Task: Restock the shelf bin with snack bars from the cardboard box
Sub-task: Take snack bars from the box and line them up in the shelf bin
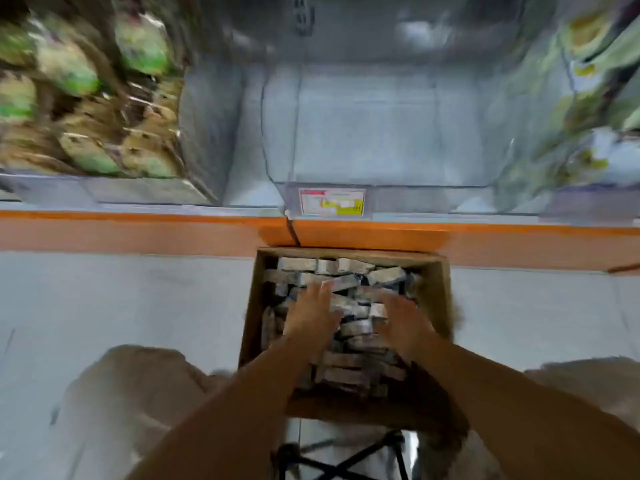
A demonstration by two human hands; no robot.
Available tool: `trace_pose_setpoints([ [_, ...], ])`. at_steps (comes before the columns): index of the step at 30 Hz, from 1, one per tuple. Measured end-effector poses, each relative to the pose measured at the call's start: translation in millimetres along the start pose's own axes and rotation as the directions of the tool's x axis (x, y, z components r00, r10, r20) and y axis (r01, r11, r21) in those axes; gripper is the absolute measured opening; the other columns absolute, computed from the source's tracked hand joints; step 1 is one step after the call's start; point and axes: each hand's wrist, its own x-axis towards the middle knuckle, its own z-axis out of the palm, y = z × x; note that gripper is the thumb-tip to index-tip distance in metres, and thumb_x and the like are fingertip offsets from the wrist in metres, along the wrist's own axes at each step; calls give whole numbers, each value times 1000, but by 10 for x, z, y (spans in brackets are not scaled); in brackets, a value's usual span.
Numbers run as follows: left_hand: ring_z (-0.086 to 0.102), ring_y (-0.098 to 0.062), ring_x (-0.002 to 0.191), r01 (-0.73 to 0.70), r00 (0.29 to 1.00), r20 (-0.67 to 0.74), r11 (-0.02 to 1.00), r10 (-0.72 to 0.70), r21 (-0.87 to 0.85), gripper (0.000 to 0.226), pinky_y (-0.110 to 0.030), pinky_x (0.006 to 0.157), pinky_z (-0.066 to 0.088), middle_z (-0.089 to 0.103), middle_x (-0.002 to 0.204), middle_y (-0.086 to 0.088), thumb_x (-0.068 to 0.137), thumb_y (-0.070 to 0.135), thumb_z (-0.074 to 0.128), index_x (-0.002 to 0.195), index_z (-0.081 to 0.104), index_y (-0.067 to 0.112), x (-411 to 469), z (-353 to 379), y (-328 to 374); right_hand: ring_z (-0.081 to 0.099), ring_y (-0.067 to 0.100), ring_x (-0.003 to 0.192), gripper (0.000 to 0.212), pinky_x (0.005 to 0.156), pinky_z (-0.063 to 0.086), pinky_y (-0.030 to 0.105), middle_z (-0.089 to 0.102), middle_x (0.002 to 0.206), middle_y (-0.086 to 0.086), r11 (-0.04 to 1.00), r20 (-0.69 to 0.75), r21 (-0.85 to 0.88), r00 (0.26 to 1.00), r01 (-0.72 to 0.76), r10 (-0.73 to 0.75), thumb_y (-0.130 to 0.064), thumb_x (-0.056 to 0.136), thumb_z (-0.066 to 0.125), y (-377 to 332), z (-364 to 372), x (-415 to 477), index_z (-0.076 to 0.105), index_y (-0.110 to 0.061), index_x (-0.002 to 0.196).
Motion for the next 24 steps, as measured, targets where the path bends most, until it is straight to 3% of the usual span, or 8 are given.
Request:
trace_pose_setpoints([
  [4,36,-27,135,-50,990,-125,990,66,130,57,-40,104,43,29,152,-3,97,30,50,149,31,18,394,235,-15,43,32,126,55,98,46,46,40,141,9,995,0,-26,996,-92,92,-29,90,50,147,63,301,36,-25,143],
  [8,41,-30,124,-102,955,-252,970,158,219,50,-39,100,42,33,141,-7,96,36,57,139,43,15,604,470,-114,37,34,131,54,103,40,47,30,148,9,998,-58,-41,997,-49,46,-32,95,47,299,230,485,30,-20,145],
  [12,47,-30,115,-97,922,-351,975,164,201,40,-37,93,44,45,130,-11,95,34,59,128,55,12,560,676,-247,34,39,133,65,102,40,51,12,156,12,997,-42,-40,997,-63,62,-38,95,49,399,374,506,18,-24,151],
  [16,57,-28,102,-81,911,-411,990,25,-118,34,-40,87,50,58,117,-11,90,29,67,120,65,11,347,759,-331,37,44,128,86,100,39,53,13,154,15,997,-20,-79,1000,-7,6,-47,85,63,476,527,380,11,-31,151],
  [18,56,-22,73,-68,928,-369,946,-57,-318,5,-36,65,47,62,89,-7,88,19,67,89,66,14,240,745,-337,39,43,128,83,95,43,50,15,155,15,999,-29,-49,1000,6,-8,-34,88,66,472,577,337,12,-30,151],
  [20,41,-21,56,-49,936,-327,867,-133,-495,29,-33,55,37,45,63,-6,87,9,64,68,43,15,152,734,-334,45,40,121,69,84,46,45,24,152,15,1000,-95,-19,995,16,-18,-20,92,59,426,580,278,21,-26,149],
  [22,37,-22,55,-26,949,-263,789,-174,-614,38,-33,51,37,39,65,-14,88,8,65,72,31,15,65,683,-314,52,37,111,60,76,46,39,36,140,14,999,-156,30,987,32,-27,-24,91,59,403,567,198,30,-23,143],
  [24,45,-23,60,32,975,-139,729,-174,-684,35,-34,50,42,47,74,-18,87,8,67,75,36,18,-2,620,-284,54,33,100,57,73,46,36,41,127,11,992,-191,125,981,9,15,-28,85,64,364,521,71,37,-22,135],
])
